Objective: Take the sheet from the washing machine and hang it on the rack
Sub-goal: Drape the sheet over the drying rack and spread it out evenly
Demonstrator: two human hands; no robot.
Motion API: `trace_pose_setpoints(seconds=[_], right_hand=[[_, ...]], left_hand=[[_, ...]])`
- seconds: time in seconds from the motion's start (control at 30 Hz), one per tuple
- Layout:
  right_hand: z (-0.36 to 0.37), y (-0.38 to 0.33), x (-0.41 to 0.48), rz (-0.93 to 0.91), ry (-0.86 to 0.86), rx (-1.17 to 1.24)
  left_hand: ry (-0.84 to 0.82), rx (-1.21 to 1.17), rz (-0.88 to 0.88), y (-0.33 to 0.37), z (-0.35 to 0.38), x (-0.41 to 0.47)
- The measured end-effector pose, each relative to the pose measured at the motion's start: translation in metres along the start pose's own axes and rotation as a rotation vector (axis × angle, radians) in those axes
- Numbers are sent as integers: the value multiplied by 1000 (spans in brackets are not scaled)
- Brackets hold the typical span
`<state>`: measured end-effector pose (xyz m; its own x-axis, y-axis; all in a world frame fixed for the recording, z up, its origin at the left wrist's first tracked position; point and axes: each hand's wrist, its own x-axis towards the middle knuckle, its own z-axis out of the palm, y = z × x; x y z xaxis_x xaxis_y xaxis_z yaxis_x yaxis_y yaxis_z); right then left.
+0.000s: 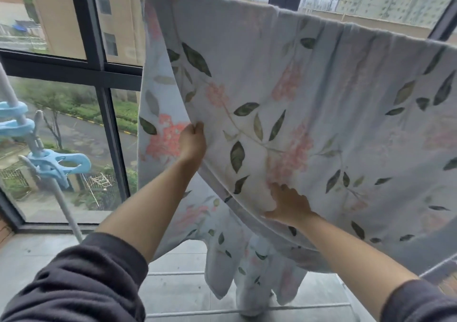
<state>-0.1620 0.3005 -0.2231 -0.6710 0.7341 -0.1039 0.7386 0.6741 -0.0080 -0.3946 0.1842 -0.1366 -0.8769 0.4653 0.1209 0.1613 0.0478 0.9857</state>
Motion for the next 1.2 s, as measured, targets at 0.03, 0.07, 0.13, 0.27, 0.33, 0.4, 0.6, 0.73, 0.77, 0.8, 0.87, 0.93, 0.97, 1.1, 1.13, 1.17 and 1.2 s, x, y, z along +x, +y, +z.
trace_pose_setpoints(seconds=[0.03, 0.07, 0.13, 0.27, 0.33, 0.4, 0.6, 0.73, 0.77, 0.8, 0.87, 0.93, 0.97, 1.1, 1.13, 1.17, 1.2], right_hand=[[8, 0, -4, 6, -10, -18], [17, -1, -8, 8, -30, -40], [37, -8, -16, 7, -51, -120], [55, -26, -24, -10, 189, -228], [55, -33, -25, -26, 212, -145], [53, -38, -27, -53, 153, -93], [31, -44, -29, -48, -3, 220], [-55, -86, -13, -66, 263, 649], [-78, -99, -12, -118, 289, 685], [-95, -111, -11, -184, 315, 709], [-117, -130, -12, -290, 346, 722], [-124, -141, -14, -354, 354, 650], [-122, -143, -15, -372, 351, 587], [-85, -115, -23, -344, 259, 267], [-66, -100, -24, -314, 196, 203], [-47, -84, -25, -275, 120, 156], [-28, -68, -26, -225, 44, 122]], left_hand=[[53, -18, 3, 8, -8, 3], [95, -20, 20, 16, -18, 10], [137, -10, 108, 30, -41, 23], [156, 92, 228, 43, -77, 26], [155, 207, 291, 43, -91, 16], [158, 336, 323, 39, -103, 5], [28, 572, 387, -20, -108, -32], [-186, 624, 382, -73, -85, -55], [-237, 643, 350, -80, -80, -58], [-270, 657, 317, -85, -76, -61], [-281, 664, 286, -90, -71, -62], [-241, 690, 297, -94, -72, -60], [-224, 703, 295, -94, -75, -59], [-99, 703, 262, -101, -102, -46], [-69, 712, 255, -105, -110, -40], [-48, 730, 246, -109, -118, -36], [-39, 757, 236, -113, -124, -32]])
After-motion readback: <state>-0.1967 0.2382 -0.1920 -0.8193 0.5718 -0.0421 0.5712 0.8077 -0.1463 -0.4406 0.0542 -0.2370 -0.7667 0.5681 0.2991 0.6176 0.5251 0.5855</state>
